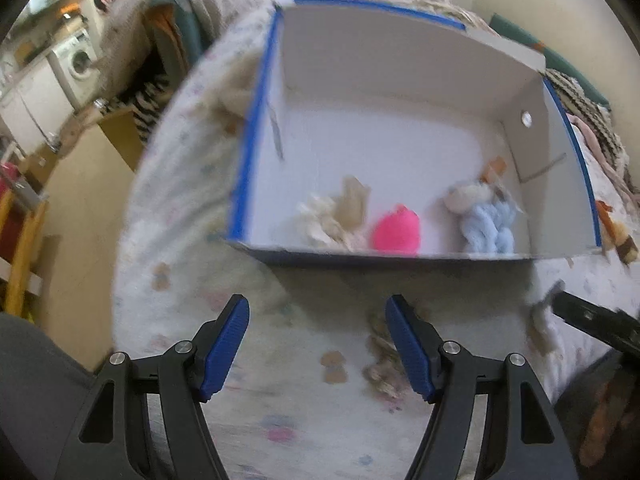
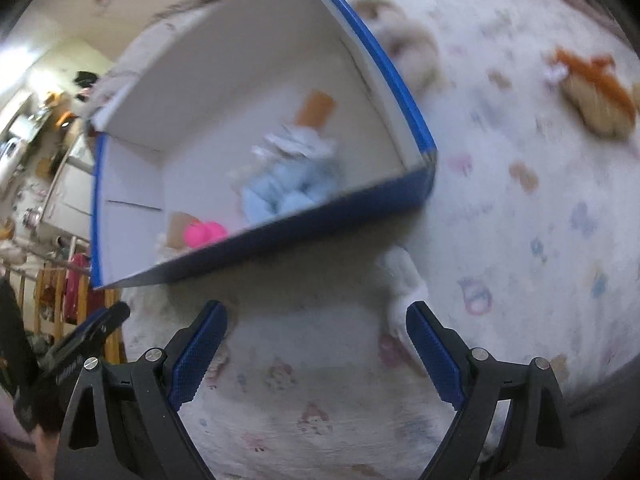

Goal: Organize soft objects
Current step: 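Grasp the brown knotted scrunchie with the left tool while the right tool grasps the white cloth, then carry the brown scrunchie and white cloth down into the box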

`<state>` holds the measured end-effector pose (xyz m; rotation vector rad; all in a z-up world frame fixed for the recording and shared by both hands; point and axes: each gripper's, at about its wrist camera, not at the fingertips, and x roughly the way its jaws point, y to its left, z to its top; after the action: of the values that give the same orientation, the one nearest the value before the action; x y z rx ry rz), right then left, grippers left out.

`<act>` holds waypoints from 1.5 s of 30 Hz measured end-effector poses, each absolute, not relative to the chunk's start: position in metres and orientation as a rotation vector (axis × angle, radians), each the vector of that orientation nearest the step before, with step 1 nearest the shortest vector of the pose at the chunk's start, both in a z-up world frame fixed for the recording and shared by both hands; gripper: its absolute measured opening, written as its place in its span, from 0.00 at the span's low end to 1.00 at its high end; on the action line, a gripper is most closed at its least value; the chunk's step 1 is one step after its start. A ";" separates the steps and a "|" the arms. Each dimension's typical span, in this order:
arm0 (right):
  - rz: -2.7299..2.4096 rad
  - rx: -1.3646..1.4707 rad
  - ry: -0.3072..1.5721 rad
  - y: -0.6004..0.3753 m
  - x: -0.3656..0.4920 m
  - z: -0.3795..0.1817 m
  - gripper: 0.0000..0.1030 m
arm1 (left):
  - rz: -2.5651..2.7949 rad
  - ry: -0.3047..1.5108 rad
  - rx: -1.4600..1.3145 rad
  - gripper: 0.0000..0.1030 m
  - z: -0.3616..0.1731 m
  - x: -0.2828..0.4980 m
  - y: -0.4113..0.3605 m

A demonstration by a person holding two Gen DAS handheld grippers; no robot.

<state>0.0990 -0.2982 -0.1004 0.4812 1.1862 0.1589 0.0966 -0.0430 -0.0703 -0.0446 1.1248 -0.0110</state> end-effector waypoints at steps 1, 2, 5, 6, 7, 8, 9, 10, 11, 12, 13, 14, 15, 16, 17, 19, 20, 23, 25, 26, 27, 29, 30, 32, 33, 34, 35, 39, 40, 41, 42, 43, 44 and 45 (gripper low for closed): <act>0.144 0.492 1.203 -0.300 0.101 -0.105 0.94 | -0.028 1.149 -0.051 0.66 -0.075 0.098 -0.047; 0.130 0.500 1.212 -0.303 0.102 -0.107 0.94 | -0.056 1.188 -0.061 0.66 -0.084 0.101 -0.054; 0.087 0.538 1.223 -0.313 0.101 -0.111 0.94 | -0.095 1.261 -0.051 0.66 -0.107 0.107 -0.073; 0.071 0.556 1.221 -0.318 0.100 -0.112 0.94 | -0.095 1.274 -0.041 0.66 -0.112 0.109 -0.077; 0.055 0.579 1.221 -0.324 0.099 -0.113 0.94 | -0.095 1.287 -0.027 0.66 -0.118 0.110 -0.082; 0.043 0.602 1.220 -0.329 0.097 -0.114 0.94 | -0.099 1.310 -0.007 0.66 -0.126 0.113 -0.089; 0.030 0.628 1.222 -0.334 0.097 -0.116 0.94 | -0.100 1.321 0.000 0.66 -0.131 0.114 -0.092; 0.018 0.654 1.224 -0.339 0.095 -0.119 0.94 | -0.105 1.329 0.002 0.66 -0.134 0.115 -0.094; 0.006 0.671 1.229 -0.344 0.095 -0.121 0.94 | -0.112 1.338 -0.002 0.66 -0.138 0.116 -0.096; -0.002 0.679 1.235 -0.346 0.095 -0.123 0.94 | -0.112 1.340 -0.006 0.66 -0.139 0.115 -0.096; -0.009 0.683 1.241 -0.348 0.095 -0.125 0.94 | -0.112 1.343 -0.011 0.66 -0.140 0.115 -0.096; -0.012 0.683 1.246 -0.349 0.095 -0.126 0.94 | -0.115 1.351 -0.015 0.66 -0.140 0.114 -0.095; -0.014 0.679 1.252 -0.349 0.095 -0.127 0.94 | -0.120 1.361 -0.019 0.66 -0.140 0.112 -0.093; -0.014 0.672 1.259 -0.348 0.096 -0.128 0.94 | -0.125 1.365 -0.024 0.66 -0.139 0.109 -0.089; -0.012 0.662 1.266 -0.345 0.097 -0.129 0.94 | -0.131 1.369 -0.033 0.66 -0.137 0.104 -0.085; 0.006 0.636 1.290 -0.336 0.104 -0.132 0.94 | -0.150 1.376 -0.066 0.66 -0.135 0.094 -0.075; 0.019 0.620 1.305 -0.330 0.106 -0.135 0.94 | -0.160 1.379 -0.083 0.66 -0.136 0.090 -0.070; 0.047 0.535 1.339 -0.313 0.113 -0.138 0.92 | -0.169 1.380 -0.108 0.66 -0.143 0.088 -0.063; 0.049 0.484 1.345 -0.304 0.117 -0.139 0.82 | -0.168 1.371 -0.121 0.62 -0.145 0.090 -0.062; 0.049 0.469 1.349 -0.300 0.120 -0.140 0.76 | -0.168 1.357 -0.126 0.45 -0.143 0.091 -0.060; 0.050 0.460 1.355 -0.298 0.121 -0.141 0.68 | -0.178 1.354 -0.128 0.27 -0.143 0.093 -0.061; 0.037 0.426 1.366 -0.293 0.123 -0.143 0.44 | -0.217 1.367 -0.141 0.13 -0.141 0.096 -0.063; 0.038 0.416 1.372 -0.292 0.123 -0.145 0.29 | -0.222 1.362 -0.143 0.12 -0.139 0.095 -0.063; 0.058 0.413 1.377 -0.288 0.120 -0.146 0.26 | -0.227 1.340 -0.135 0.08 -0.132 0.092 -0.063; 0.075 0.415 1.372 -0.289 0.119 -0.149 0.26 | -0.227 1.333 -0.135 0.08 -0.130 0.089 -0.062; 0.100 0.419 1.364 -0.286 0.118 -0.146 0.26 | -0.225 1.325 -0.135 0.07 -0.127 0.088 -0.060; 0.124 0.423 1.356 -0.284 0.116 -0.144 0.25 | -0.214 1.311 -0.133 0.07 -0.123 0.086 -0.056; 0.213 0.436 1.306 -0.273 0.110 -0.130 0.25 | -0.196 1.272 -0.147 0.06 -0.112 0.082 -0.043; 0.232 0.447 1.293 -0.272 0.107 -0.126 0.25 | -0.191 1.261 -0.152 0.06 -0.108 0.080 -0.040; 0.252 0.461 1.277 -0.272 0.105 -0.122 0.25 | -0.184 1.249 -0.151 0.06 -0.104 0.079 -0.040; 0.264 0.469 1.262 -0.272 0.102 -0.118 0.25 | -0.174 1.234 -0.144 0.06 -0.100 0.077 -0.038; 0.275 0.472 1.249 -0.272 0.100 -0.114 0.25 | -0.169 1.225 -0.139 0.05 -0.097 0.076 -0.030; 0.289 0.473 1.234 -0.271 0.098 -0.110 0.25 | -0.163 1.210 -0.130 0.05 -0.093 0.074 -0.028; 0.300 0.473 1.223 -0.272 0.096 -0.107 0.25 | -0.152 1.190 -0.115 0.05 -0.088 0.072 -0.026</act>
<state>0.0957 -0.2720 -0.1074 0.4733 1.2232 0.3000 0.0718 -0.0261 -0.0876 -0.1148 1.1905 -0.1521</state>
